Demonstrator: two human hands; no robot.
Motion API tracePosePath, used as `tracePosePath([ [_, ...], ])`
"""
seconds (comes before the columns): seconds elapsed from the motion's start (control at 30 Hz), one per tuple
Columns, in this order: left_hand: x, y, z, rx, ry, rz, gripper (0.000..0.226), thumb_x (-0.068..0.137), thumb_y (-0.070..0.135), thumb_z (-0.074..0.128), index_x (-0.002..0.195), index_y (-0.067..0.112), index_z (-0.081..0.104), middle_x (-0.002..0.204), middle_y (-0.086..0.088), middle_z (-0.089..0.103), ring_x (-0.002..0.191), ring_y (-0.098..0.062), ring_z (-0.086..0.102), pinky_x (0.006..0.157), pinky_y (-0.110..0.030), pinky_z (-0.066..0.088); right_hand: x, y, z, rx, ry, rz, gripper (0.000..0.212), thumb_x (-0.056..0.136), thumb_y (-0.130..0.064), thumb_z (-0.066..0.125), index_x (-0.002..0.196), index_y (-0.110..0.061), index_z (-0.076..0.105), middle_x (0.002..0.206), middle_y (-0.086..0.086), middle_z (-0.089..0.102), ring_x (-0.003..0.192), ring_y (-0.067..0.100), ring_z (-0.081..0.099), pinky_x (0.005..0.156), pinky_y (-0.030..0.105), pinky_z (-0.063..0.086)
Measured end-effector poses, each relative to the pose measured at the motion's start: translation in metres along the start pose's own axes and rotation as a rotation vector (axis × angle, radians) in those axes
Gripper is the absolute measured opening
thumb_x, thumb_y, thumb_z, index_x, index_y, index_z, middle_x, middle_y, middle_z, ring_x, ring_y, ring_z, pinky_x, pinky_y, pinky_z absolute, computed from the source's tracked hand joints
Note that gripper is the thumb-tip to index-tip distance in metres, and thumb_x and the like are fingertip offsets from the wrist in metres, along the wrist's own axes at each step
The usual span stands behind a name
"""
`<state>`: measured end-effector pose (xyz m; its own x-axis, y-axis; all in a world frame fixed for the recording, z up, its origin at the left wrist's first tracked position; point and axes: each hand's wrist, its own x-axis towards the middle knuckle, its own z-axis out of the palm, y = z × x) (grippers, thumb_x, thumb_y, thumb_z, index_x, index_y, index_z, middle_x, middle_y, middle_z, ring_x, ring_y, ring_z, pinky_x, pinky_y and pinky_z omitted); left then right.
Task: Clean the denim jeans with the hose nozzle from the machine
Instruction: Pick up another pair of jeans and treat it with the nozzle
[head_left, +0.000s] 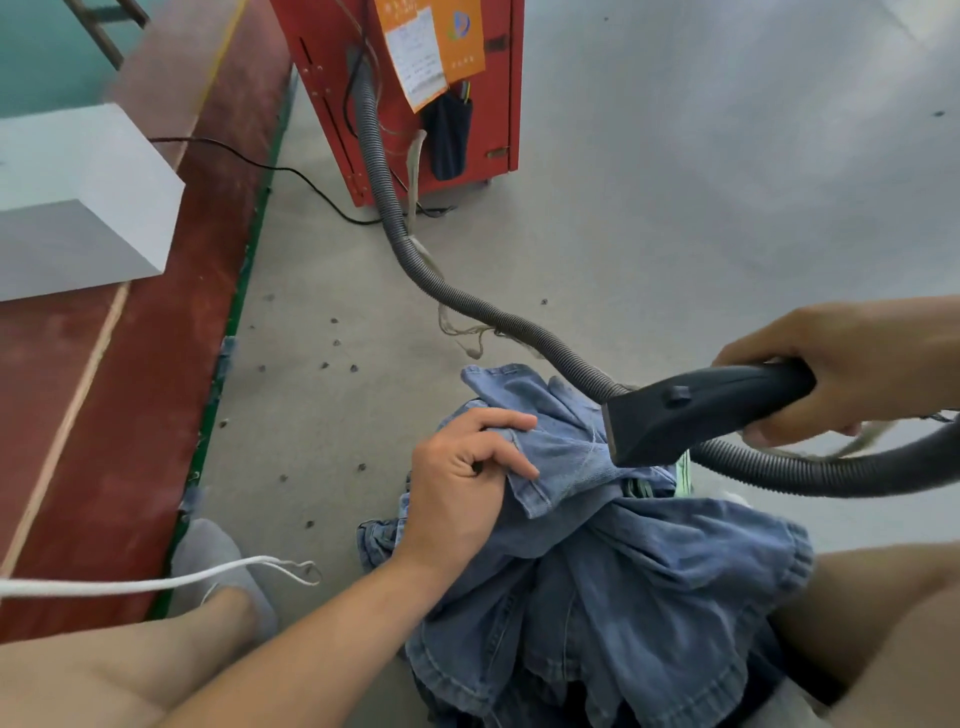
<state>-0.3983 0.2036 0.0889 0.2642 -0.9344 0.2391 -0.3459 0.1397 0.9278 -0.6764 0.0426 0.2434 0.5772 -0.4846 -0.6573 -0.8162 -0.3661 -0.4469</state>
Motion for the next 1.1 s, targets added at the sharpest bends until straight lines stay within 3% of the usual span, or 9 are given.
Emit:
tracePosePath([
  [0.13,0.002,0.000,0.003,-0.053,0.046,-0.136,0.057,0.076,-0.028,0.055,0.062,0.023,0.075,0.099,0.005,0.078,0.100,-0.012,0.073,0.092,-0.022,0.053,0.012,-0.026,0.015,-0.070,-0.029,-0.111,0.045,0.070,-0.058,0.071,0.114,-0.053,0.064,0.088,-0.018,0.074,0.073,0.002,0.069,0.069,0.031,0.059],
  [0.23,0.005,0.001,0.005,-0.138,0.063,-0.259,0.060,0.074,-0.027,0.050,0.062,0.026,0.075,0.096,0.003,0.079,0.098,-0.011,0.073,0.088,-0.017,0.052,0.020,-0.053,0.032,-0.147,-0.001,-0.239,0.036,0.079,-0.048,0.076,0.112,-0.053,0.063,0.091,-0.028,0.070,0.083,-0.002,0.066,0.068,0.019,0.048],
  [0.33,0.007,0.000,0.004,-0.244,0.061,-0.389,0.056,0.078,-0.026,0.054,0.063,0.023,0.078,0.091,0.002,0.080,0.093,-0.011,0.075,0.084,-0.019,0.055,0.021,-0.059,0.030,-0.143,0.084,-0.264,0.034,0.082,-0.044,0.079,0.110,-0.056,0.062,0.088,-0.029,0.069,0.082,-0.003,0.064,0.066,0.015,0.047],
  [0.5,0.006,-0.004,0.000,-0.323,0.023,-0.533,0.050,0.085,-0.018,0.063,0.062,0.024,0.079,0.096,0.002,0.080,0.099,-0.012,0.075,0.090,-0.025,0.058,0.015,-0.036,0.008,-0.066,0.275,-0.192,0.033,0.077,-0.049,0.076,0.106,-0.057,0.062,0.080,-0.021,0.072,0.071,0.002,0.066,0.066,0.029,0.053],
  [0.63,0.006,-0.004,0.001,-0.358,0.039,-0.630,0.044,0.088,-0.013,0.064,0.069,0.022,0.082,0.099,0.002,0.080,0.101,-0.011,0.075,0.093,-0.029,0.057,0.015,-0.031,0.012,-0.162,0.224,-0.134,0.034,0.078,-0.046,0.078,0.103,-0.060,0.059,0.080,-0.027,0.070,0.074,-0.004,0.064,0.062,0.015,0.048],
  [0.77,0.006,-0.003,0.001,-0.379,0.026,-0.693,0.040,0.089,-0.011,0.064,0.075,0.021,0.083,0.099,0.002,0.080,0.099,-0.014,0.076,0.091,-0.035,0.059,0.024,-0.045,0.029,-0.224,0.121,-0.193,0.032,0.082,-0.043,0.077,0.107,-0.056,0.062,0.086,-0.032,0.068,0.083,-0.006,0.063,0.067,0.017,0.047],
  [0.9,0.006,-0.002,0.000,-0.331,0.010,-0.667,0.039,0.089,-0.009,0.063,0.077,0.022,0.083,0.091,-0.001,0.080,0.086,-0.013,0.076,0.077,-0.028,0.059,0.028,-0.060,0.034,-0.136,0.109,-0.275,0.031,0.084,-0.045,0.079,0.109,-0.054,0.062,0.088,-0.030,0.069,0.082,-0.005,0.064,0.069,0.011,0.045],
  [1.0,0.005,-0.003,0.001,-0.303,-0.006,-0.659,0.034,0.089,-0.004,0.067,0.076,0.023,0.082,0.088,-0.002,0.080,0.084,-0.015,0.076,0.074,-0.030,0.060,0.025,-0.058,0.026,-0.061,0.171,-0.305,0.037,0.080,-0.057,0.074,0.114,-0.054,0.062,0.090,-0.023,0.071,0.080,0.002,0.066,0.066,0.022,0.049],
  [1.1,0.006,-0.006,0.002,-0.323,0.008,-0.668,0.039,0.087,-0.010,0.065,0.072,0.023,0.082,0.096,0.002,0.080,0.095,-0.013,0.076,0.083,-0.026,0.058,0.019,-0.047,0.014,0.027,0.247,-0.270,0.047,0.072,-0.066,0.069,0.116,-0.051,0.064,0.085,-0.016,0.073,0.071,0.006,0.070,0.061,0.031,0.060],
])
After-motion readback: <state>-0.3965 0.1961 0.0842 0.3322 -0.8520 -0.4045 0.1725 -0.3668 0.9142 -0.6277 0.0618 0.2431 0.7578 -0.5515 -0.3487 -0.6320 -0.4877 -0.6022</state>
